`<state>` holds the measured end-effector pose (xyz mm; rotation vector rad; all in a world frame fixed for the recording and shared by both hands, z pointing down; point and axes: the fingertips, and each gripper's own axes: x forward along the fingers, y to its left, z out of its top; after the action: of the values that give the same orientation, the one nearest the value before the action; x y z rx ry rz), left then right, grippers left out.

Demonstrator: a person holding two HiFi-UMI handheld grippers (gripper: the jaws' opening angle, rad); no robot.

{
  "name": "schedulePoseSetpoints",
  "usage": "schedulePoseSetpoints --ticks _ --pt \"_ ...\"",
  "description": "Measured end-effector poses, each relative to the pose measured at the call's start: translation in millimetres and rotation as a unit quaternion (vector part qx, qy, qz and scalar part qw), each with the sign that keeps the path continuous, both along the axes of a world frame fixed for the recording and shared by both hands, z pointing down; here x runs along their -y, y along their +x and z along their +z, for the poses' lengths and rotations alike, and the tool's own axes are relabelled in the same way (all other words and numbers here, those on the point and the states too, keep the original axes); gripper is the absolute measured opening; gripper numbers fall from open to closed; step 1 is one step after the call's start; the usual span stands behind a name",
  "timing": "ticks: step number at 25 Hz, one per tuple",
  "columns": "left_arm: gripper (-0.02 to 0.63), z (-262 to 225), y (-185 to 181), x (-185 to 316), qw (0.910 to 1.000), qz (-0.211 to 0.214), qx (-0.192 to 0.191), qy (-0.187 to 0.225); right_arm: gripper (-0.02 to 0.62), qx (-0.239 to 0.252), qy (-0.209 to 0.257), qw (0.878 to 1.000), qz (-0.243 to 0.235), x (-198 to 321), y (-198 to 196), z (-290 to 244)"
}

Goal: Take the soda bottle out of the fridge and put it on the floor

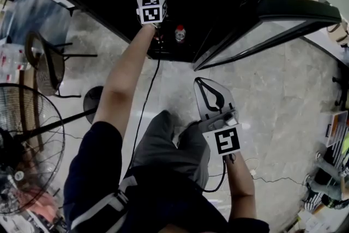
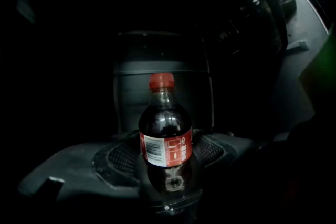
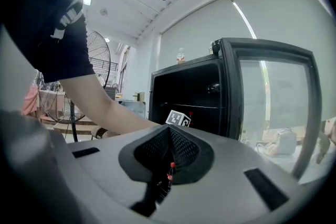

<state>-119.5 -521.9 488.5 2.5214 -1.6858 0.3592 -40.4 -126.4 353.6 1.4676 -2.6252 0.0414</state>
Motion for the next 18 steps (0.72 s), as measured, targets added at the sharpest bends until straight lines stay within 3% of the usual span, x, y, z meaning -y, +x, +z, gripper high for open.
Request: schedulePoseSetpoints --ticks 14,18 --pt "0.307 -10 11 0 0.9992 0.020 0.023 0.027 0.017 0.001 -0.008 1.000 -0.001 -5 -4 5" --pt "0.306 -11 11 -5 0.9994 0.019 0.011 0.027 0.017 0.001 -0.009 1.000 0.002 -6 -1 5"
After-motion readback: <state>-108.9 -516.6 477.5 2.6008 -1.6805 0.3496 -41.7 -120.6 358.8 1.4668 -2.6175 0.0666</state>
